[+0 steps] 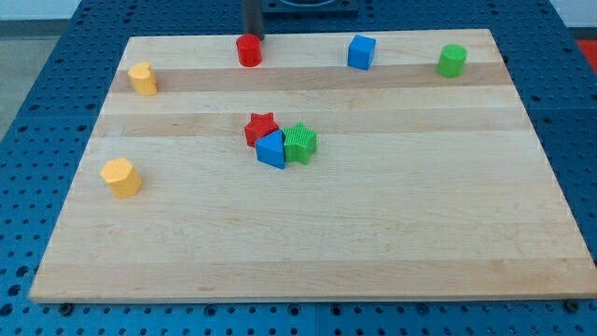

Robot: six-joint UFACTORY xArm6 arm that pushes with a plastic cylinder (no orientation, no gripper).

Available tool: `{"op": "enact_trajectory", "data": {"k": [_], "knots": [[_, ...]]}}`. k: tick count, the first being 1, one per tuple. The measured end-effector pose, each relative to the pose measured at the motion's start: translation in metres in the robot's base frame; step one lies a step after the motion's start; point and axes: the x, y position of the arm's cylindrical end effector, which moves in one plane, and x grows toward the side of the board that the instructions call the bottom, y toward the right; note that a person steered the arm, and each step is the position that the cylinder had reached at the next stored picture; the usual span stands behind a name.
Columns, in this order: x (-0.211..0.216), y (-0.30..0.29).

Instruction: Push the red circle down a bit

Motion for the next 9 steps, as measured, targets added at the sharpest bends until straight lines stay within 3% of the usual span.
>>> {"op": "enact_trajectory", "data": {"k": [2,3,4,6,7,8,9], "knots": [[0.006,-0.03],[0.103,-0.012],[0.14,0.0],[0.145,-0.002],[0.133,-0.038],[0.054,-0.088],[-0.001,-0.102]]}}
